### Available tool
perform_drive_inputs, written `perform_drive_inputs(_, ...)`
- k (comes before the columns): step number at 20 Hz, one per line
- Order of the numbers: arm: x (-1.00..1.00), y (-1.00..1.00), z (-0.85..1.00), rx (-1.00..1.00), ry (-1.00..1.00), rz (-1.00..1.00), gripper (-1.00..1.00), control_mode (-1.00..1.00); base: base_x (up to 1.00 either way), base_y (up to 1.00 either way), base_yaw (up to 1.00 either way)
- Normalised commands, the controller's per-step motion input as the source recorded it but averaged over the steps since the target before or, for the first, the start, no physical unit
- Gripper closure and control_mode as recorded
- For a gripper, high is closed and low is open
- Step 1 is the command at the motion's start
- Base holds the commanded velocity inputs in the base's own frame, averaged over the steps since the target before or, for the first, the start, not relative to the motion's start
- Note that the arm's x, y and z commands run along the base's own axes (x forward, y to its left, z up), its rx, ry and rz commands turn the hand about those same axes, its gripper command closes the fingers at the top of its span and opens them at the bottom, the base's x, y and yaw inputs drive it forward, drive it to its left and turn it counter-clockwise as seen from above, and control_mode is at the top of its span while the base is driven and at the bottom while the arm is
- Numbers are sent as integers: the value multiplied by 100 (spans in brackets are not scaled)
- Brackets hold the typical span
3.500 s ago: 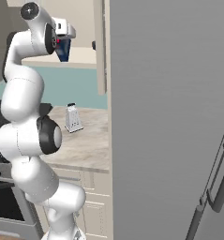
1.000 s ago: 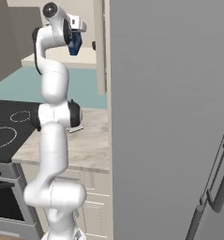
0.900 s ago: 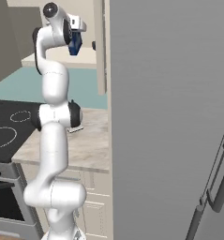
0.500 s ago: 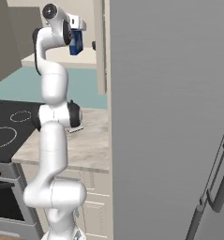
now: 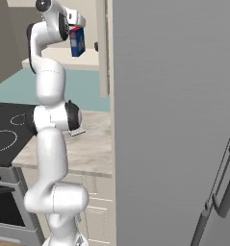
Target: Pick the cereal and boxed food from the counter and place them in the cabinets closest to them.
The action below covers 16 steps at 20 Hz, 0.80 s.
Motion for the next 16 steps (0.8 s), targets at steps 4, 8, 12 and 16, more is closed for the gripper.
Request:
perform_drive_inputs(4, -100, 7, -45, -6, -1, 0, -100, -100, 0, 0, 0)
perform_drive_inputs(8, -100, 4, -77, -10, -1, 0, -100, -100, 0, 0, 0)
perform_drive_inputs(12, -100, 1, -46, -2, -5, 0, -100, -100, 0, 0, 0)
perform_drive_inputs(16, -100, 0, -17, 0, -16, -1, -100, -100, 0, 0, 0)
